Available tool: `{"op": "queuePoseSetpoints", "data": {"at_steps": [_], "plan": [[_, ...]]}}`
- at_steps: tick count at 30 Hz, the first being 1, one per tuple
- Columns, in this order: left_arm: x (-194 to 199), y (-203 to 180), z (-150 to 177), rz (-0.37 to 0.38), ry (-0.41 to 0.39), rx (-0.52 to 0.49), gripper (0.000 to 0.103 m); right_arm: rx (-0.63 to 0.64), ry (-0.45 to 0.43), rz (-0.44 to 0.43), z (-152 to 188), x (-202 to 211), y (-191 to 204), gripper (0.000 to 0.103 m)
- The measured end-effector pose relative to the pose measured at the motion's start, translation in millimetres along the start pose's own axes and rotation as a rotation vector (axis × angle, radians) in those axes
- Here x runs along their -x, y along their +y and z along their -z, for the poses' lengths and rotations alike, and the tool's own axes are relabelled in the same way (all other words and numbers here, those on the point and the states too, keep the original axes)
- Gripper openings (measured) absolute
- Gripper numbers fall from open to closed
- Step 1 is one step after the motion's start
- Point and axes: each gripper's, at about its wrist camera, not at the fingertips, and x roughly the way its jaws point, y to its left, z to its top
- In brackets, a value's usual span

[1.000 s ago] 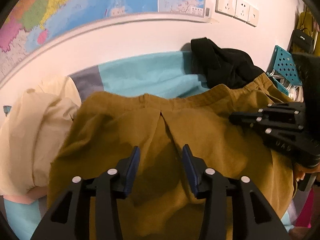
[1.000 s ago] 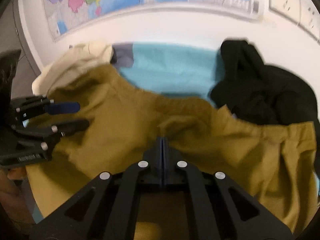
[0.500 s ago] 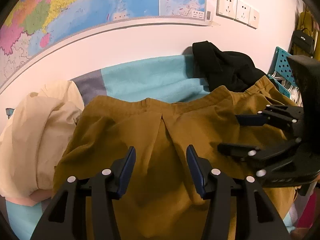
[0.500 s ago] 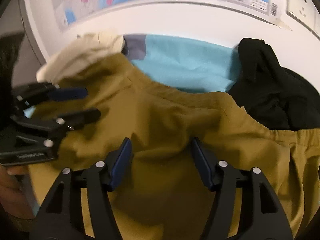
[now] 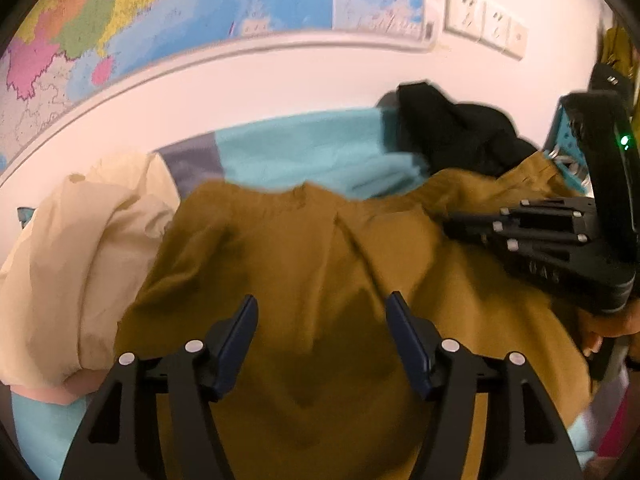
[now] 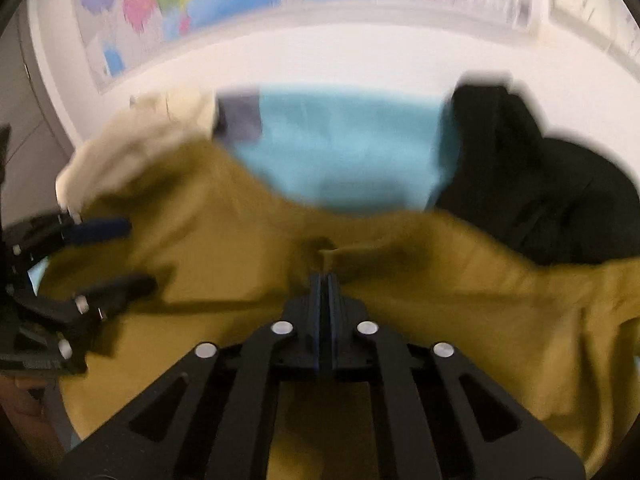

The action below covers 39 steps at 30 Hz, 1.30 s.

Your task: Fold large clothes

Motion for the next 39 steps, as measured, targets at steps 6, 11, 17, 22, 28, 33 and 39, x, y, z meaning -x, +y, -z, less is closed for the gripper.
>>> {"op": "queuePoseSetpoints", "data": {"at_steps": [6,11,17,22,28,33,39], "plan": [[-6.1,11.7,8.2,0.013,0.017,0.027,0.064,-0.059,-0.170,-0.002,17.9,68.7,-18.2,0.042],[-10.2,11.5,9.6,-0.003,0.021,0.023,0.064,-0.254,-0.142,0.095,58.4,92.3,-82.4,0.044],[11.2,13.0,20.2,-0.031,-0.029,0.004,0.064,-0.354,-0.163,0.038,96.5,110.2,-107.0,0.052],[57.4,23.1,44.6,-0.035,-0.115,-0.023,0.074,-0.340,-0.292,-0.048,129.5,169.3,-88.0,0.062],[92.6,65.4,79.5,-0.014,-0.110,0.125,0.078,-0.437,-0.299,-0.056,184.2,201.6,-90.4,0.070],[98.3,82.4,112.3,0.025,-0.034,0.214,0.078,-0.542,-0.316,-0.086,225.6,225.3,-100.9,0.071],[89.3,68.4,139.8,0.182,0.062,0.251,0.078,-0.543,-0.283,-0.153,246.5,226.5,-88.7,0.073]]}}
